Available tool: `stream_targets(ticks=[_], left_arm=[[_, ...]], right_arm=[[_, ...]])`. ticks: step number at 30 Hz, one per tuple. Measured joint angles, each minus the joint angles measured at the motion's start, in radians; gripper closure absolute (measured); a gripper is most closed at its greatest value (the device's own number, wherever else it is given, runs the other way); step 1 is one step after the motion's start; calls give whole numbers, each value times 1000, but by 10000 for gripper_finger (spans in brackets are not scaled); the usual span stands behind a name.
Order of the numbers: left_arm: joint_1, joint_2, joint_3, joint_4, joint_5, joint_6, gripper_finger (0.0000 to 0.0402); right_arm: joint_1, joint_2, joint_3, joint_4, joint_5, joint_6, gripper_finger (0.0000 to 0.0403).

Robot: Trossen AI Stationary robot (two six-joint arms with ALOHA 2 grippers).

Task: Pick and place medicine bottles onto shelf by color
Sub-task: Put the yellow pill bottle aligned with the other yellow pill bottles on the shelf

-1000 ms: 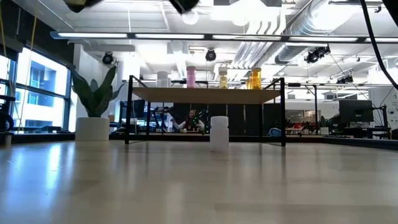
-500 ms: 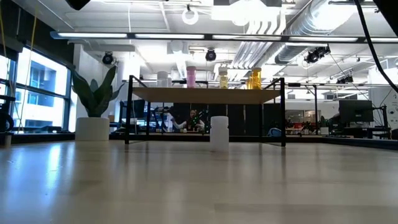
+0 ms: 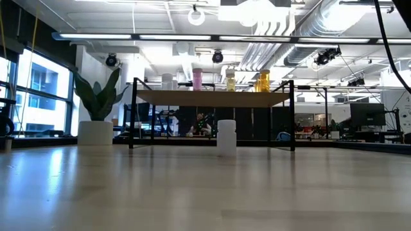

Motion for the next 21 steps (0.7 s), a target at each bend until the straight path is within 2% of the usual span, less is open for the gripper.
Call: stream_targets(ticks=[3, 5, 9, 16, 21], left_arm=[[0, 3, 0, 76, -55, 1, 192], [0, 6, 0, 138, -73, 1, 192], [0, 21, 0, 209, -85, 35, 192], [0, 81, 0, 297, -142, 69, 192], [0, 116, 0, 381, -190, 117, 192]], right_arm=[[-17, -24, 0, -3, -32, -74, 320], [-29, -38, 0, 3, -78, -115, 320], [-50, -56, 0, 12, -103, -189, 320], [-99, -70, 0, 11, -194, -223, 320], [-122, -70, 0, 6, -218, -241, 320]])
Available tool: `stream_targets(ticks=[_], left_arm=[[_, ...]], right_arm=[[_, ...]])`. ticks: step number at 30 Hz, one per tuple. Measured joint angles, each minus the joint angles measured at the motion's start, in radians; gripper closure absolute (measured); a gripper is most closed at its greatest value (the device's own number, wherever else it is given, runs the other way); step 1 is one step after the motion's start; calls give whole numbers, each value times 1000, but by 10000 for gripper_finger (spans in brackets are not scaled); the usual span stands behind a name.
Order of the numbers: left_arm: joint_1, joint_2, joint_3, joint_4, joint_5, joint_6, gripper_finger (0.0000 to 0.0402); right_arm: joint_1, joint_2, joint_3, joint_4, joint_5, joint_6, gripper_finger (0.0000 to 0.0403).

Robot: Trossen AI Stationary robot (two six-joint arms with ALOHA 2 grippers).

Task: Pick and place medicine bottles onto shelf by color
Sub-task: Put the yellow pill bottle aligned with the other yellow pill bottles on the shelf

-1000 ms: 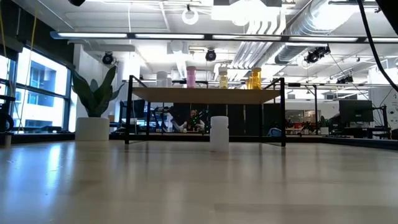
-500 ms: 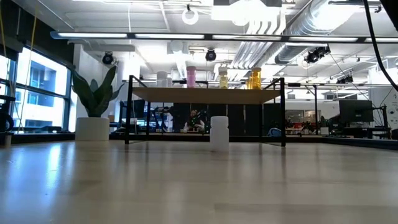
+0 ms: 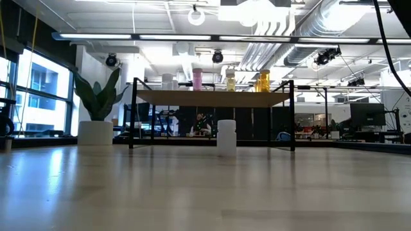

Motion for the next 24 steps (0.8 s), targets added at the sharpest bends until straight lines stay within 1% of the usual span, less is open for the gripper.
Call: stream_targets(ticks=[4, 8, 11, 18, 24], left_arm=[[0, 14, 0, 24, -16, 15, 192], [0, 20, 0, 31, -43, 15, 193], [0, 21, 0, 37, -67, 15, 198], [0, 21, 0, 38, -78, 15, 247], [0, 20, 0, 45, -79, 15, 288]], right_arm=[[-12, 0, 0, -2, -8, -7, 320], [-24, 0, 0, -4, -52, -7, 320], [-28, 0, 0, 0, -58, -9, 320], [-39, -2, 0, 1, -60, -25, 320], [-57, -12, 0, -4, -86, -26, 320]])
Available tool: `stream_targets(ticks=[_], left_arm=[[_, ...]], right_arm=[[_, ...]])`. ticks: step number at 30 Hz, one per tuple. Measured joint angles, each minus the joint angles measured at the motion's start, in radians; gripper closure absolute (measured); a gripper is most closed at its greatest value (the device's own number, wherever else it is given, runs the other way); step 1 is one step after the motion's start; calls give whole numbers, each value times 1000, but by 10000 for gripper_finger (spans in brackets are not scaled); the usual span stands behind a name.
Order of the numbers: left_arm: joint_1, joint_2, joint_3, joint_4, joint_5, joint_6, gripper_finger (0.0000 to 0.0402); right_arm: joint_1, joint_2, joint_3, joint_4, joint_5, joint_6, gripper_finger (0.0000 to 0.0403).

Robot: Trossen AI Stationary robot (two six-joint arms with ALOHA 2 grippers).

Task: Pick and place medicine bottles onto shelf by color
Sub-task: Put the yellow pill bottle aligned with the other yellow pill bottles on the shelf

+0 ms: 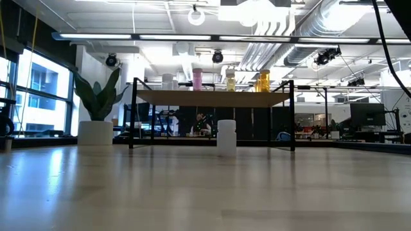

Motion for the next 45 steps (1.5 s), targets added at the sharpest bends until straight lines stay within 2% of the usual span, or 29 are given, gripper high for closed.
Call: stream_targets(ticks=[5, 15, 23, 33, 37, 45], left_arm=[[0, 0, 0, -3, -2, 0, 307], [0, 22, 2, 0, -24, -1, 292], [0, 37, 2, -1, -40, 22, 316], [0, 38, 0, -4, -49, 26, 318], [0, 39, -1, -12, -64, 34, 318], [1, 40, -3, -26, -127, 63, 318]], right_arm=[[-6, 0, 0, 0, -6, 0, 320], [-7, -12, -2, -4, -28, 0, 320], [-7, -16, -2, -35, -29, -3, 320], [-12, -16, -2, -48, -22, -9, 318], [-14, -16, -2, -79, -3, -38, 295], [-34, -25, 2, -134, 0, -49, 215]])
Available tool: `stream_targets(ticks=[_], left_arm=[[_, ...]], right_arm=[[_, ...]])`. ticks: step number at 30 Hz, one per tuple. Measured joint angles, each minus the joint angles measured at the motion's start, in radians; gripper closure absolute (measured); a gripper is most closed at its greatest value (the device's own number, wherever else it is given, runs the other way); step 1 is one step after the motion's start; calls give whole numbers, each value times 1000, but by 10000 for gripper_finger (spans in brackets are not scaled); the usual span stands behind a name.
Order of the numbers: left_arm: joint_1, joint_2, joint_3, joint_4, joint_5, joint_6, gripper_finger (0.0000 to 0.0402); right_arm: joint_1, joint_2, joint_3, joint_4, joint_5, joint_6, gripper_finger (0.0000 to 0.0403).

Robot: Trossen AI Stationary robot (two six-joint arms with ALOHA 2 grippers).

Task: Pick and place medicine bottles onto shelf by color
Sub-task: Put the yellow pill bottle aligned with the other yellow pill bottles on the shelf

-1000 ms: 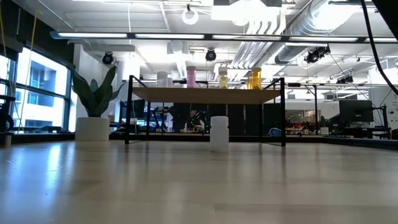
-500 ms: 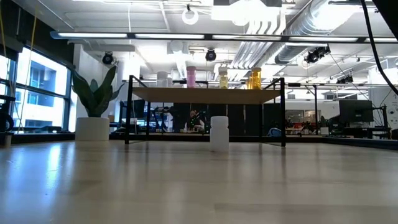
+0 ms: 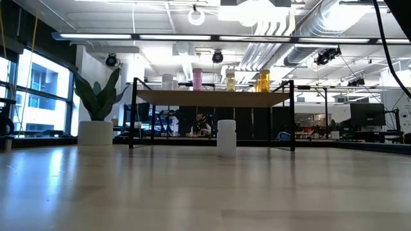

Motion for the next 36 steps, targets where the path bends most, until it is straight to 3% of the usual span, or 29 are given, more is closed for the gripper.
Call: stream_targets(ticks=[8, 21, 28, 36], left_arm=[[5, 0, 0, -42, -87, 17, 318], [95, 92, 1, -101, -52, 15, 318], [130, 175, 2, -83, -51, 14, 318], [142, 261, 2, 13, -51, 15, 318]], right_arm=[[-38, -38, 0, -140, 0, -36, 175], [-131, -80, 0, -114, -41, -342, 176], [-165, -80, -5, -140, -182, -297, 176], [-169, -80, -5, -223, -184, -291, 176]])
